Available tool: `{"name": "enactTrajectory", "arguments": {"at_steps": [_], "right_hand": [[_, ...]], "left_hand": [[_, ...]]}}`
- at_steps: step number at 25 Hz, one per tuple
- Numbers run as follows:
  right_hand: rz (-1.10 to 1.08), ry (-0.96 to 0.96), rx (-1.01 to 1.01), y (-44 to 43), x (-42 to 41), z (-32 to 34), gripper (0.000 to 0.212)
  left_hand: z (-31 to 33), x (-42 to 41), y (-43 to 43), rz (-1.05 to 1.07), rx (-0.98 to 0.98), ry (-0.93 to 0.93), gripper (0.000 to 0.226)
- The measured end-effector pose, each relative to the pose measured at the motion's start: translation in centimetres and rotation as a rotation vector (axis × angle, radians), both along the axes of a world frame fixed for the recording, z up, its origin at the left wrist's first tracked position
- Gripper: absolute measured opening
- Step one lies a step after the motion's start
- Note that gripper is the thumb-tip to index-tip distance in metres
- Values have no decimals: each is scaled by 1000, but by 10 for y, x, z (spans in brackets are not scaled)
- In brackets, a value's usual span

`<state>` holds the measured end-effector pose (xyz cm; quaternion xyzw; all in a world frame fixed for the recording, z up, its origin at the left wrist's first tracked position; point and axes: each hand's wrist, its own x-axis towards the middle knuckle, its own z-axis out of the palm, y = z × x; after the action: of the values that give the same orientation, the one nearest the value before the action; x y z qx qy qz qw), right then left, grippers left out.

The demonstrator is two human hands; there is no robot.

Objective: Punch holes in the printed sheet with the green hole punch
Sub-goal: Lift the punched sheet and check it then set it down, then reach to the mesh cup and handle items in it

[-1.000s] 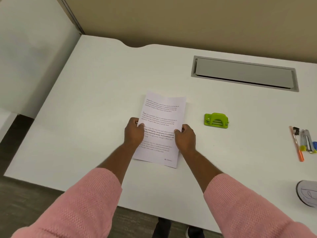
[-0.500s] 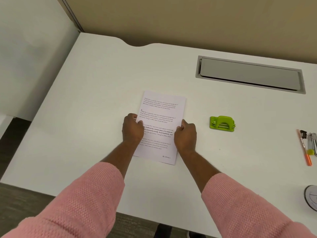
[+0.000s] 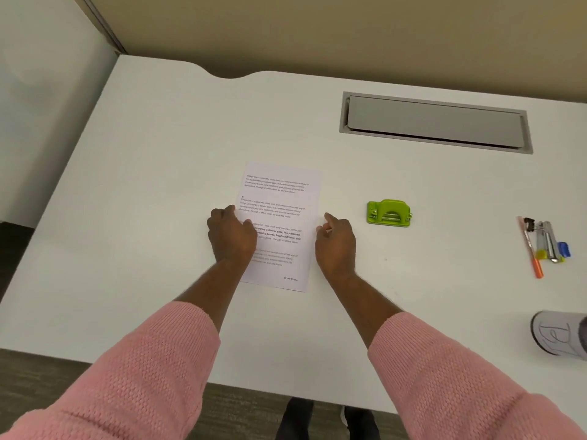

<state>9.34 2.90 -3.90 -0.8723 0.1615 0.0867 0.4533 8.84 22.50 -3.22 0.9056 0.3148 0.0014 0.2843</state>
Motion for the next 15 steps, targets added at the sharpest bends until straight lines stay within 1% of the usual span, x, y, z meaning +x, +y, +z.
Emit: {"name": "enactTrajectory", "arguments": {"at_steps": [3,5,9,12,15], "right_hand": [[-58,-112,2,-29,-24,7,31],[-93,-162,18,-53,-41,9,29],[-105,-234,-32,-120,-70,10,24],[-64,-227,-149,-178,-92,2,25],[63,-148,-284,-208,-110,-6,36]], "left_hand": [[9,-16,-36,-99,-45,-84,40],[13,-30,-68,-178,-104,-101,34],[10,-67,-136,-451,-156,-116,27],[0,-94,-179,-619,-161,-88,33],[-13,-112,-198,-682,-134,-34,46]]}}
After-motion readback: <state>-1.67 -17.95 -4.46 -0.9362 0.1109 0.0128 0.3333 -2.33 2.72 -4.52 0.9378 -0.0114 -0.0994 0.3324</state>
